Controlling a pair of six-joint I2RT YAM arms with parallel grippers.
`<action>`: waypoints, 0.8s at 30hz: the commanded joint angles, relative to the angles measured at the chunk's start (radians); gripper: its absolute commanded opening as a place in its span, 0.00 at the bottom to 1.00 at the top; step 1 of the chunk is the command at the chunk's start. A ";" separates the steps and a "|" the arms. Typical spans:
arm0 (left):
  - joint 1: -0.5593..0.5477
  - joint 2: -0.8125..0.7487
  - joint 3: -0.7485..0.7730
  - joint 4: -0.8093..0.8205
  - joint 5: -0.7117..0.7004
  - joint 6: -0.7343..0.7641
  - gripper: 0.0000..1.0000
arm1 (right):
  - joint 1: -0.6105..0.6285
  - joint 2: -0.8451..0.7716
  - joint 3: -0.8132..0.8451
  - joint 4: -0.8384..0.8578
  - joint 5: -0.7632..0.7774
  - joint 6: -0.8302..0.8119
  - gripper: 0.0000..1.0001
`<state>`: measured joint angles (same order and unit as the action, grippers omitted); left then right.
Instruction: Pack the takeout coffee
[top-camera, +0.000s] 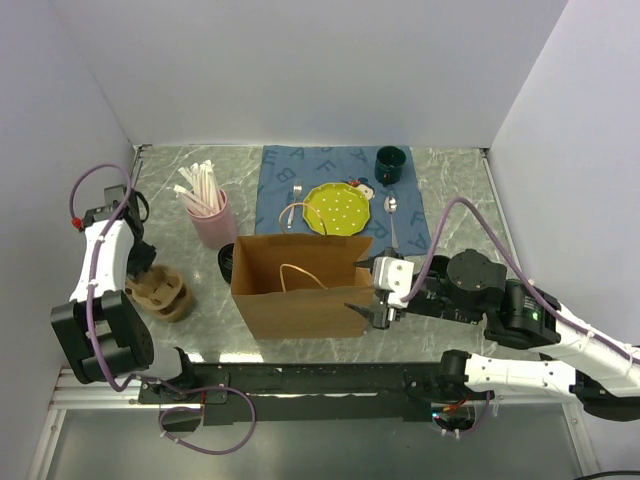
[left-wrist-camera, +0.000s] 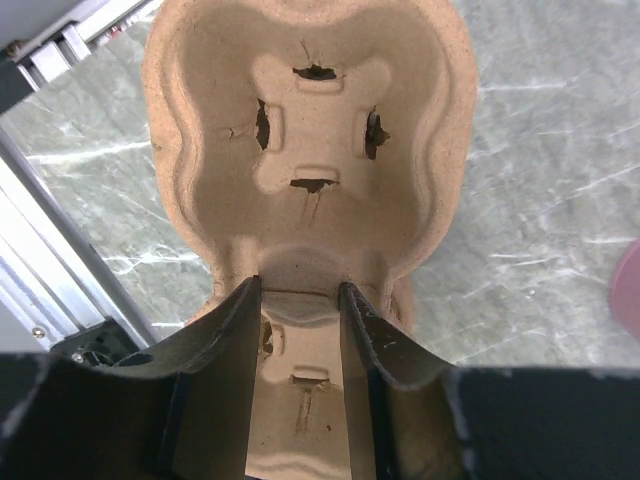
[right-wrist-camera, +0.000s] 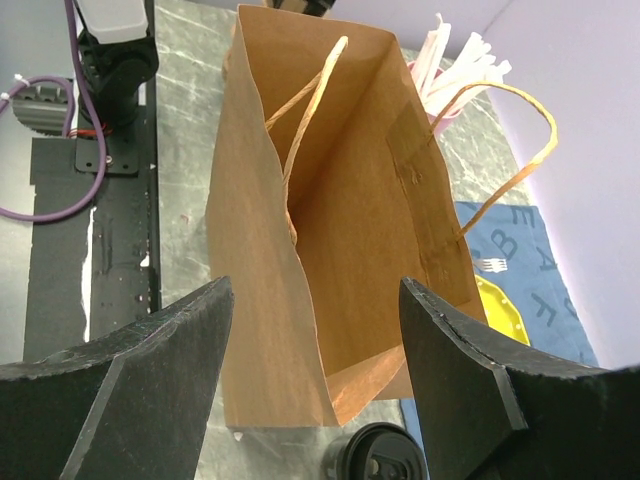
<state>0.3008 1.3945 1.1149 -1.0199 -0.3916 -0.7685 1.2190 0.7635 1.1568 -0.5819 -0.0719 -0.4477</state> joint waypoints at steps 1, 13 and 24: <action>0.001 -0.040 0.114 -0.055 -0.026 0.031 0.32 | -0.007 0.010 0.007 0.060 0.003 0.017 0.74; -0.098 -0.172 0.310 -0.124 0.170 0.049 0.27 | -0.013 0.072 0.080 0.059 0.266 0.214 0.74; -0.327 -0.236 0.598 -0.105 0.382 0.107 0.29 | -0.024 0.013 0.103 0.013 0.439 0.446 0.73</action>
<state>0.0284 1.2366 1.6302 -1.1782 -0.1513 -0.6979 1.2034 0.8249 1.2190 -0.5911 0.2859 -0.1112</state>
